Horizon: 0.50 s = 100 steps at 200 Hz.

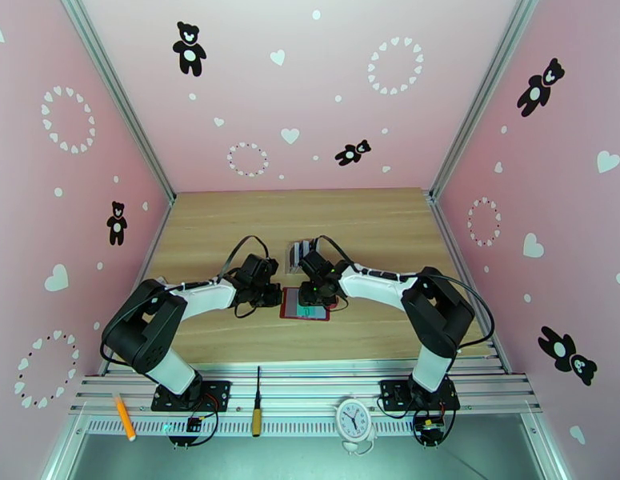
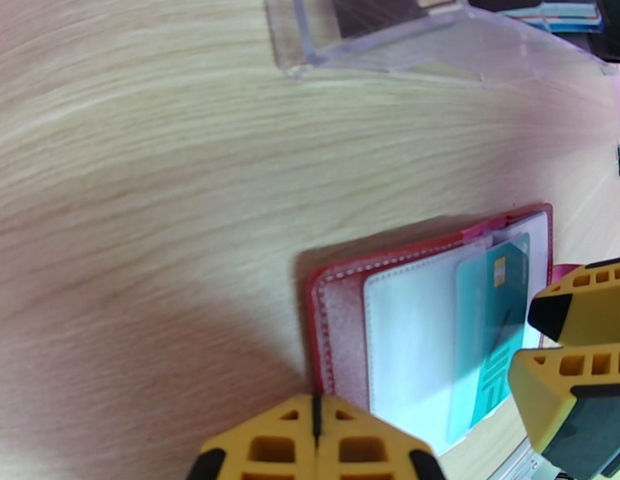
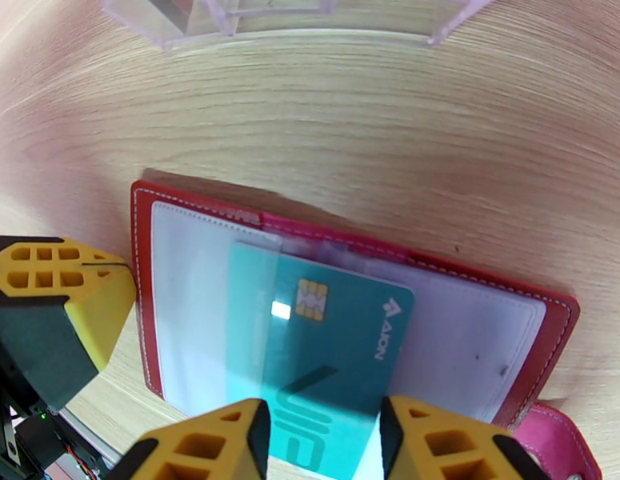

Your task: Put the credit cards into the card holder

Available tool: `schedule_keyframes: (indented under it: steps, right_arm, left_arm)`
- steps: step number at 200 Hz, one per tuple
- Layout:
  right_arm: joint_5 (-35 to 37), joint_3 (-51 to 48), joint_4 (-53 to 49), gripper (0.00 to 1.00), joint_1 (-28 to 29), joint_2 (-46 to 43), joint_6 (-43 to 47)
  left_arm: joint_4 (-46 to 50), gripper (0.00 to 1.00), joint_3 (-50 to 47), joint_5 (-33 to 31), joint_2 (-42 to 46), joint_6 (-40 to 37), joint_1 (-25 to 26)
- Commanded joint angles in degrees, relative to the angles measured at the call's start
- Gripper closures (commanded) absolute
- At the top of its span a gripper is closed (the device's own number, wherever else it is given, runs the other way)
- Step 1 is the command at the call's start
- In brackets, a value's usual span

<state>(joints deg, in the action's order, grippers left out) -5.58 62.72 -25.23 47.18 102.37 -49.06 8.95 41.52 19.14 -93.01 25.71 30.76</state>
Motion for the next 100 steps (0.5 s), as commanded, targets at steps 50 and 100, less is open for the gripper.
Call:
schedule_keyframes:
  steps: [50, 100]
  right_arm:
    - [0.6, -0.2, -1.2, 0.57, 0.2, 0.2, 0.4]
    - [0.3, 0.2, -1.1, 0.57, 0.2, 1.2, 0.6]
  left_arm:
    - [-0.2, 0.94, 0.4, 1.2, -1.3, 0.1, 0.4]
    - [-0.2, 0.94, 0.3, 1.1, -1.2, 0.2, 0.4]
